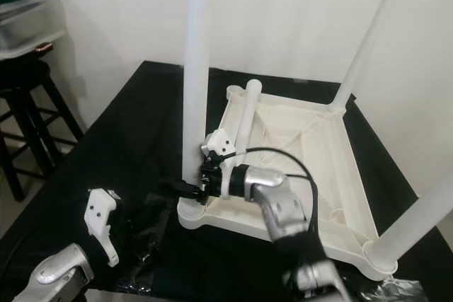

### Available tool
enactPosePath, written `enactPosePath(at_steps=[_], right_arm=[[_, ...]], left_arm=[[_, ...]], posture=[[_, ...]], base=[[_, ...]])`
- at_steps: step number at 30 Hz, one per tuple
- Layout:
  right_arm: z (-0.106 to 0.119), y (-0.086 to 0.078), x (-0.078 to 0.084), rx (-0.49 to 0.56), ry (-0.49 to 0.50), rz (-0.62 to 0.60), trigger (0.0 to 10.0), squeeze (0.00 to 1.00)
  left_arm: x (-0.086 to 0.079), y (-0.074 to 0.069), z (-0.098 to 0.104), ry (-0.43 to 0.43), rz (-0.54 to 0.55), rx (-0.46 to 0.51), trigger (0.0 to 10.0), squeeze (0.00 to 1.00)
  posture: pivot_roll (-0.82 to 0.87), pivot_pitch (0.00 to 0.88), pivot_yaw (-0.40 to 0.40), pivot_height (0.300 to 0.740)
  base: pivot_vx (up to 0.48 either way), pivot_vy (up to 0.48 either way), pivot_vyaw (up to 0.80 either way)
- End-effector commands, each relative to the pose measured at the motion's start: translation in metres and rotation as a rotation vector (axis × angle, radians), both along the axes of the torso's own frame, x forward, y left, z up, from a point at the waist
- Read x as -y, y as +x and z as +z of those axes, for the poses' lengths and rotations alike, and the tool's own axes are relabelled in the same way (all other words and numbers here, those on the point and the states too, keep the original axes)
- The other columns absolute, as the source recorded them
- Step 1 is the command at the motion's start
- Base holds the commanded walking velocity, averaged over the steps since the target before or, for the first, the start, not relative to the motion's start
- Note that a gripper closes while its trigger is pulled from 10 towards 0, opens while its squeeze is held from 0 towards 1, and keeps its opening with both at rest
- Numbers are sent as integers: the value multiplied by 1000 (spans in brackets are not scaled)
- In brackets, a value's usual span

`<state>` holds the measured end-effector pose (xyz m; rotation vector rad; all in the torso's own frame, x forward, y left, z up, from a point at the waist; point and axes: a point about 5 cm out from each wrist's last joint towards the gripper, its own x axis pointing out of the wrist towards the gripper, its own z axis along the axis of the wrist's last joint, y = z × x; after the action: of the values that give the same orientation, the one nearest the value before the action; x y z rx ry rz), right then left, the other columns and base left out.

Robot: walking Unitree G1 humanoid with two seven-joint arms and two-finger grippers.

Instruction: Building children table

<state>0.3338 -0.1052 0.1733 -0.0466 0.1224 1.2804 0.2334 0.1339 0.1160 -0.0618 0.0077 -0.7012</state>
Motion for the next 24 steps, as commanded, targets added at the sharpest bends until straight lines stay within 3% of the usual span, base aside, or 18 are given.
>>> enactPosePath(at_steps=[1,3,4,7,8,15,18,22,23,24], right_arm=[[1,1,1,-12,20,37,10000,0],[3,4,2,-32,23,72,10000,0],[8,11,7,-59,25,104,4588,0],[10,13,8,-65,26,116,4588,0],[13,17,12,-78,28,134,0,0],[11,19,17,-83,26,175,0,0],[1,15,16,-47,-33,169,0,0],[-13,7,11,4,-66,48,0,0],[-23,-1,10,10,-69,-79,0,0],[-23,-1,10,10,-69,-79,0,0]], left_arm=[[-2,-1,-3,25,8,-1,10000,0],[-3,-1,-4,36,14,2,10000,0],[-6,-1,-5,60,26,8,10000,0],[-7,-1,-6,67,30,9,10000,0],[-9,-1,-8,84,50,14,10000,0],[-11,-2,-11,108,64,18,10000,0],[-10,-1,-12,100,64,18,10000,0],[-4,0,-12,93,41,20,10000,0],[0,-2,-12,92,20,8,10000,0],[0,-2,-12,92,20,8,10000,0]], posture=[[137,0,-84,740],[139,0,-85,740],[160,0,-96,740],[160,0,-96,740],[164,0,-96,740],[162,0,-95,740],[133,0,-85,740],[97,0,-78,740],[81,0,-59,740],[81,0,-59,740]], base=[[0,0,0],[0,0,0],[0,0,0],[0,0,0],[0,0,0],[0,0,0],[0,0,0],[0,0,0],[0,0,0],[0,0,0]])
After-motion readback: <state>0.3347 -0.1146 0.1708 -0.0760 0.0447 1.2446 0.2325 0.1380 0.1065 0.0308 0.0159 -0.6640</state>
